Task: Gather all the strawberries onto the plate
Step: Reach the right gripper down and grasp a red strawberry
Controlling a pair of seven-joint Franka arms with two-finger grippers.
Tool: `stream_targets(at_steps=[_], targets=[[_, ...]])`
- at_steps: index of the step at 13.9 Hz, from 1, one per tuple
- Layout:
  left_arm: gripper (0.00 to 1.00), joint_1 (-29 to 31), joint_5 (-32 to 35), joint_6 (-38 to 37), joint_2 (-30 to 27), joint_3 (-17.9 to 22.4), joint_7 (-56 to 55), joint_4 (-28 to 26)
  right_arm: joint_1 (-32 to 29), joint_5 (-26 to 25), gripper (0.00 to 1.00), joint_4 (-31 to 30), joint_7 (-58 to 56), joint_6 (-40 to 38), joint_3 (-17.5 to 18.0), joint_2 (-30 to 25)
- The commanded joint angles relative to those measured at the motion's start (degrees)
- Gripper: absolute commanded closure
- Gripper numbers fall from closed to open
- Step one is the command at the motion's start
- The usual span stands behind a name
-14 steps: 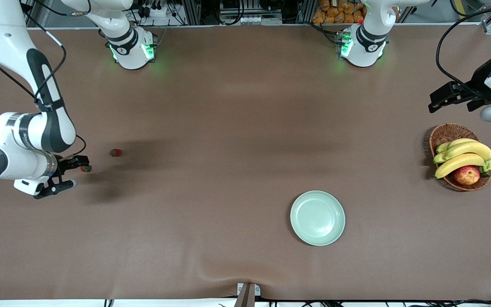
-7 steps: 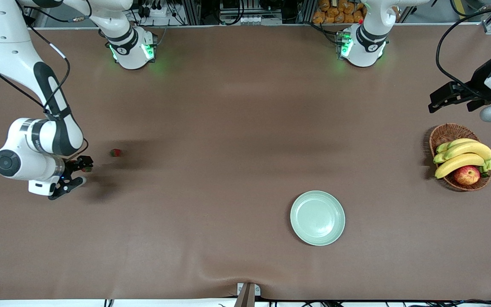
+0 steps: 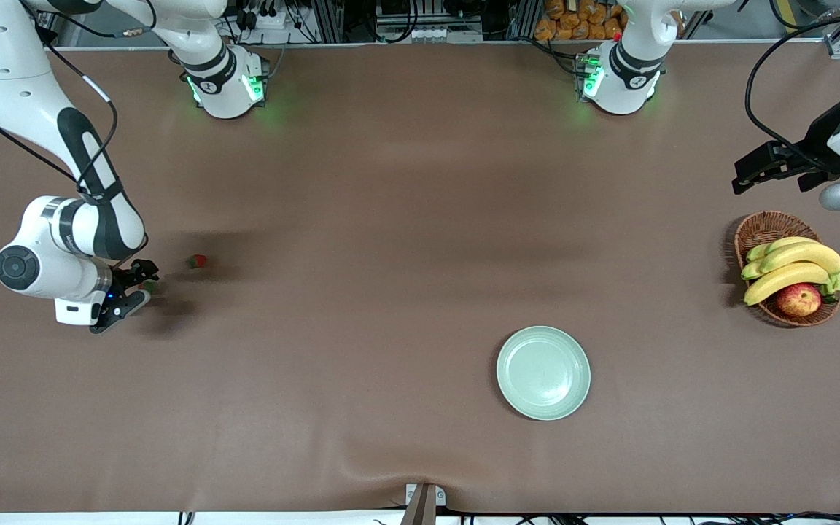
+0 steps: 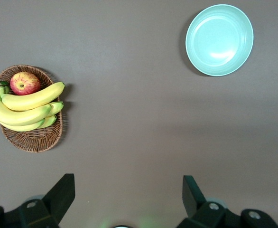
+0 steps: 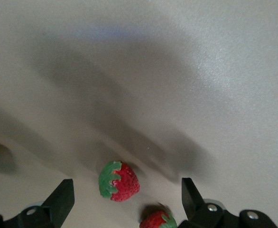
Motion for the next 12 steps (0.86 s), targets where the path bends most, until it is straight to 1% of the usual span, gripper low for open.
stream_targets(at_steps=[1, 5, 6, 7, 9, 11, 12], targets=[[0.00, 0.5, -1.0, -0.6, 0.0, -0.3, -0.7, 0.1, -1.2, -0.7, 0.00, -0.7, -0.8, 1.1, 0.9, 0.1], [0.00, 0.5, -1.0, -0.6, 0.0, -0.3, -0.7, 0.1, -1.2, -0.4, 0.00, -0.5, -0.8, 1.1, 1.0, 0.1], [0.00, 0.5, -1.0, -0.6, 0.0, -0.3, -0.7, 0.1, -1.2, -0.4, 0.03, -0.6, -0.8, 1.1, 1.0, 0.1], [0.00, 0.6, -1.0, -0.6, 0.0, -0.3, -0.7, 0.1, -1.1, -0.4, 0.17, -0.6, -0.8, 1.1, 1.0, 0.1], [0.00, 0.5, -1.0, -0.6, 0.0, -0.3, -0.7, 0.1, -1.1, -0.4, 0.42, -0.4, -0.9, 1.1, 1.0, 0.6], [0.00, 0.6, -1.0, -0.6, 0.3, -0.3, -0.7, 0.1, -1.0, -0.4, 0.74, -0.3, -1.6, 1.1, 1.0, 0.8], [0.00, 0.6, -1.0, -0.6, 0.3, -0.3, -0.3, 0.1, -1.1, -0.4, 0.87, -0.2, -1.8, 1.0, 1.0, 0.8]])
